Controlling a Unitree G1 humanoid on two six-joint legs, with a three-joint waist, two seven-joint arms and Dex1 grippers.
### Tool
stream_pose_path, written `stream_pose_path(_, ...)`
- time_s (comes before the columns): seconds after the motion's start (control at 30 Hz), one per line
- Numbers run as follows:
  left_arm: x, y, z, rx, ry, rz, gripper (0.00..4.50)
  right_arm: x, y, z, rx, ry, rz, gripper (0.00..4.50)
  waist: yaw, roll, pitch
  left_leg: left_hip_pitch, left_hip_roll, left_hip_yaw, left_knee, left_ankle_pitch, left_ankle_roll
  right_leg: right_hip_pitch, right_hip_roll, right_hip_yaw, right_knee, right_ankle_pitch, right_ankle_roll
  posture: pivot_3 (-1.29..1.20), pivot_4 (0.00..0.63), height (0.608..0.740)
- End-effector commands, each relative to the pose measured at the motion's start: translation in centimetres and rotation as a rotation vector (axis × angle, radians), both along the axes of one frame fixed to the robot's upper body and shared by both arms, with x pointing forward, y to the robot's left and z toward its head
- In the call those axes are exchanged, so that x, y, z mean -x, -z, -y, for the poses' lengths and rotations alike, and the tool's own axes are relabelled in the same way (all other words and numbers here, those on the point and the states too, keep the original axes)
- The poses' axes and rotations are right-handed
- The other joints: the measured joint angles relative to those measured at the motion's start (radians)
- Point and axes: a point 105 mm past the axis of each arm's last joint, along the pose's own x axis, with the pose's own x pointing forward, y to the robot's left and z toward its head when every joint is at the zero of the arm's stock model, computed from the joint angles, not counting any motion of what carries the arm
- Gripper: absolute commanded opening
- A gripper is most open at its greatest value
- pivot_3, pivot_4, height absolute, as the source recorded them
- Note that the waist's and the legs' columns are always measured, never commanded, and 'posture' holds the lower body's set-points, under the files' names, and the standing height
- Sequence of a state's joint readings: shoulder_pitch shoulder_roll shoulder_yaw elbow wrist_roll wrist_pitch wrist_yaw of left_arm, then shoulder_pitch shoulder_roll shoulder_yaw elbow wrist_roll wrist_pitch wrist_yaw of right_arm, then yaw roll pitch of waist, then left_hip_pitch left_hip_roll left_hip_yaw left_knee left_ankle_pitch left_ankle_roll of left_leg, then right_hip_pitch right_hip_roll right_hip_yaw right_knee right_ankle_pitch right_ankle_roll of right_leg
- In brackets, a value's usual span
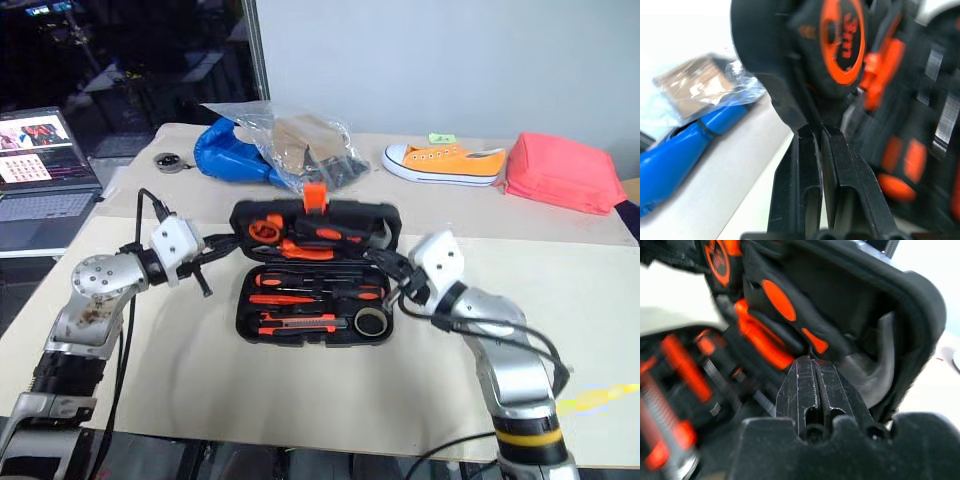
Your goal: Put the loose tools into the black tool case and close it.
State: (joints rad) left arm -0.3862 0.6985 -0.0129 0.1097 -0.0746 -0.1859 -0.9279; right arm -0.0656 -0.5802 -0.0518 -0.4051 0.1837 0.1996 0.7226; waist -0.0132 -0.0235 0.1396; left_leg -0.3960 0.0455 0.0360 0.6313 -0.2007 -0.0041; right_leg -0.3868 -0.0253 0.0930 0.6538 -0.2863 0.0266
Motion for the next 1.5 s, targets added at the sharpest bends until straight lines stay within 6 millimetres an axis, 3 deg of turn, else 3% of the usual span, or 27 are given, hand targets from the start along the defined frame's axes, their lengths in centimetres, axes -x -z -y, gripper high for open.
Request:
stream_pose_path(0.03, 2.1, 0.0, -0.5, -0.067, 0.07, -0.005, 0.0, 1.5, 0.1, 1.2, 0.118, -0.013, 0.077, 0.04, -0.006, 0.0, 0.0, 0.001, 0.001, 0.001, 0.0, 0.0, 0.0, 0.001, 0.0, 0.001, 0.0, 0.0, 0.001, 0.0, 0.15, 0.74)
stream_pose_path(0.17, 4.7, 0.4, -3.4, -0.025, 0.028, -0.125, 0.0, 3.7, 2.1, 4.2, 0.266, 0.007, -0.003, 0.04, -0.033, 0.0, 0.0, 0.005, 0.003, 0.004, -0.002, 0.001, 0.001, 0.001, 0.001, 0.004, 0.003, -0.001, -0.001, 0.0, 0.15, 0.74)
stream_pose_path(0.3, 7.8, -0.7, -5.2, 0.127, -0.006, -0.323, 1.26, 6.2, 1.3, 5.6, 0.186, -0.015, -0.144, 0.0, -0.049, -0.001, 0.0, 0.006, 0.005, 0.004, -0.006, 0.001, 0.001, -0.002, 0.004, 0.005, 0.007, -0.002, -0.004, 0.0, 0.15, 0.74)
stream_pose_path(0.33, 8.7, -1.0, -5.3, 0.159, -0.005, -0.374, 1.69, 6.7, 1.3, 5.5, 0.17, -0.039, -0.177, 0.59, -0.052, -0.002, 0.001, 0.007, 0.006, 0.003, -0.005, 0.0, 0.002, -0.002, 0.004, 0.005, 0.009, -0.003, -0.005, 0.0, 0.15, 0.74)
stream_pose_path(0.5, 13.1, -2.6, -4.2, 0.3, 0.059, -0.618, 3.46, 8.8, 1.8, 3.1, 0.119, -0.193, -0.339, 2.2, -0.051, -0.005, 0.003, 0.008, 0.007, 0.0, -0.005, 0.0, 0.001, 0.0, 0.002, 0.004, 0.009, -0.005, -0.003, 0.0, 0.15, 0.74)
stream_pose_path(0.57, 14.5, -3.6, -3.2, 0.336, 0.107, -0.689, 4.15, 9.3, 1.9, 1.6, 0.091, -0.271, -0.382, 2.52, -0.047, -0.006, 0.003, 0.01, 0.007, 0.0, -0.004, 0.0, 0.001, 0.001, -0.001, 0.004, 0.009, -0.006, -0.002, 0.0, 0.15, 0.74)
stream_pose_path(0.63, 15.7, -4.1, -2.3, 0.339, 0.146, -0.735, 4.15, 9.8, 2.5, 0.3, 0.119, -0.352, -0.411, 2.52, -0.045, -0.007, 0.004, 0.01, 0.006, 0.0, -0.004, 0.0, 0.001, 0.001, -0.003, 0.004, 0.009, -0.006, -0.002, 0.0, 0.15, 0.74)
stream_pose_path(0.67, 16.1, -4.1, -1.8, 0.321, 0.162, -0.746, 4.18, 9.7, 3.1, -0.2, 0.147, -0.376, -0.418, 2.32, -0.044, -0.007, 0.004, 0.01, 0.006, 0.0, -0.003, 0.0, 0.001, 0.001, -0.003, 0.005, 0.009, -0.007, -0.003, 0.0, 0.15, 0.74)
stream_pose_path(0.77, 16.4, -4.2, -0.8, 0.296, 0.175, -0.725, 4.19, 8.7, 4.7, -1.1, 0.195, -0.381, -0.44, 1.52, -0.035, -0.006, 0.004, 0.013, 0.005, 0.001, -0.003, 0.0, 0.001, 0.0, -0.004, 0.005, 0.007, -0.009, -0.007, 0.0, 0.15, 0.74)
stream_pose_path(0.8, 16.4, -4.2, -0.5, 0.288, 0.175, -0.716, 4.19, 8.2, 5.0, -1.2, 0.205, -0.362, -0.435, 1.03, -0.032, -0.006, 0.004, 0.013, 0.005, 0.001, -0.004, 0.0, 0.001, 0.001, -0.003, 0.005, 0.007, -0.009, -0.008, 0.0, 0.15, 0.74)
stream_pose_path(0.93, 16.4, -3.7, 0.1, 0.25, 0.171, -0.693, 4.19, 5.2, 5.0, -2.5, 0.177, -0.269, -0.371, 0.07, -0.029, -0.007, 0.004, 0.01, 0.004, 0.002, -0.004, 0.0, 0.001, 0.0, 0.0, 0.005, 0.006, -0.009, -0.007, 0.0, 0.15, 0.74)
stream_pose_path(1.0, 16.3, -3.6, 0.3, 0.243, 0.169, -0.686, 4.19, 3.7, 4.4, -3.2, 0.124, -0.199, -0.356, 0.07, -0.03, -0.007, 0.004, 0.007, 0.004, 0.002, -0.005, 0.0, 0.001, -0.002, 0.001, 0.004, 0.006, -0.007, -0.003, 0.0, 0.15, 0.74)
stream_pose_path(1.2, 15.4, -3.0, 0.8, 0.236, 0.155, -0.672, 4.19, -1.2, 3.2, -3.1, 0.057, 0.063, -0.317, 0.07, -0.034, -0.008, 0.005, 0.006, 0.005, 0.001, -0.005, 0.0, 0.001, -0.004, 0.002, 0.004, 0.008, -0.003, -0.011, 0.0, 0.15, 0.74)
stream_pose_path(1.3, 14.0, -2.8, 1.3, 0.265, 0.128, -0.651, 4.19, -3.2, 2.6, -3.9, 0.026, 0.136, -0.283, 0.07, -0.035, -0.008, 0.005, 0.007, 0.005, 0.001, -0.005, 0.0, 0.001, -0.004, 0.002, 0.005, 0.008, -0.003, -0.009, 0.0, 0.15, 0.74)
stream_pose_path(1.4, 12.6, -2.5, 2.3, 0.294, 0.116, -0.637, 4.19, -2.5, 1.7, -5.5, -0.008, 0.046, -0.304, 0.07, -0.032, -0.008, 0.005, 0.007, 0.004, 0.003, -0.005, 0.0, 0.001, -0.004, 0.002, 0.005, 0.008, -0.004, -0.008, 0.0, 0.15, 0.74)
stream_pose_path(1.5, 10.9, -1.3, 2.7, 0.297, 0.076, -0.635, 4.19, -0.4, 1.1, -5.4, -0.034, -0.05, -0.379, 0.74, -0.031, -0.007, 0.005, 0.006, 0.005, 0.003, -0.005, 0.0, 0.001, -0.004, 0.004, 0.004, 0.008, -0.003, -0.009, 0.0, 0.15, 0.74)
